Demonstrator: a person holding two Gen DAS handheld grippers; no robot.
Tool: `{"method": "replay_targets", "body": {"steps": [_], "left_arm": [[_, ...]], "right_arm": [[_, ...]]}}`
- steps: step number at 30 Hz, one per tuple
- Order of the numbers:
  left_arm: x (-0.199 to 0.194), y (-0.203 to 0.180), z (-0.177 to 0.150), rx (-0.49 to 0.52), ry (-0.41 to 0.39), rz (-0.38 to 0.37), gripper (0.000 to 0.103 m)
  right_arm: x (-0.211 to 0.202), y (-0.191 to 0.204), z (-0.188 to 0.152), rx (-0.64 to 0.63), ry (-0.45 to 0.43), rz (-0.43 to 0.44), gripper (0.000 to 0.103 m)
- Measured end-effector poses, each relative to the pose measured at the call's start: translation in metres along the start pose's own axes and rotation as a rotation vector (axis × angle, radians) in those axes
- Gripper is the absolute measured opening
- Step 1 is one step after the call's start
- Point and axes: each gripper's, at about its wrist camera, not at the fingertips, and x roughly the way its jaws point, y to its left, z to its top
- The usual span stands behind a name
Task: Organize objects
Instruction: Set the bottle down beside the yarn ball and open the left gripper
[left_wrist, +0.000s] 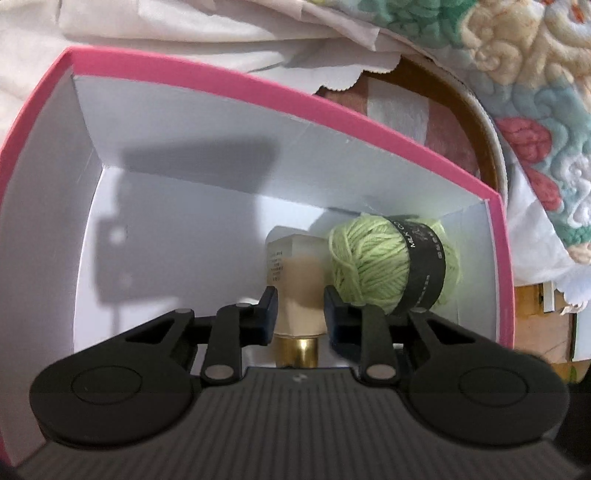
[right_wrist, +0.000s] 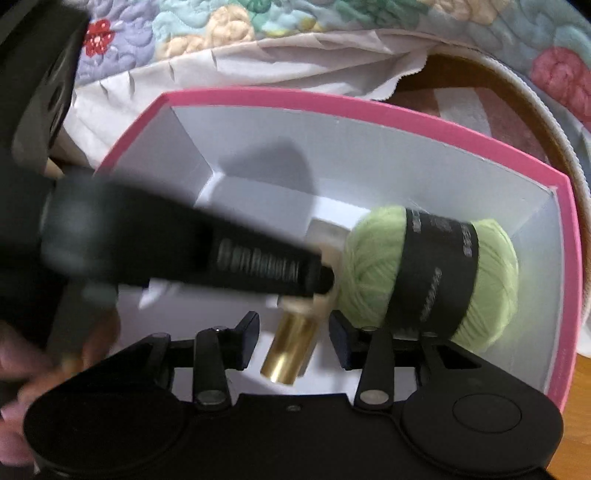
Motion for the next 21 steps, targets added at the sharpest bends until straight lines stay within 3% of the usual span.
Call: {"method": "replay_targets", "body": {"steps": [2,5,10,16,21], "left_arm": [[0.000,-0.002,0.001,-0.002,-0.012,0.010,0.024],[-0.010,-0.004,-0.007,0.023,-0.026,0.036,0.025],[-0.051,-0.010,-0.033,0.106,-0.050,0.042,0.042],[-0.109,-0.022,-0.065,0.220,-0.063,0.086,0.048],[-0.163,-0.031,-0.079,0.248,-0.091,0.088,0.055]], "right_arm": [[-0.001,-0.003,-0.003,0.013,0.005,0.006,0.028],[-0.009,-0.004,-0.006,0.025,-0.046,-0.002,0.029],[-0.034,-0.003,-0.027,0.078,-0.099,0.035,0.038],[-0.069,0.024,-0.054,0.018,-0.143,-0.014,0.054],[-0.115,0.036,-0.061,-0.030,-0.177,-0.044,0.065]]}}
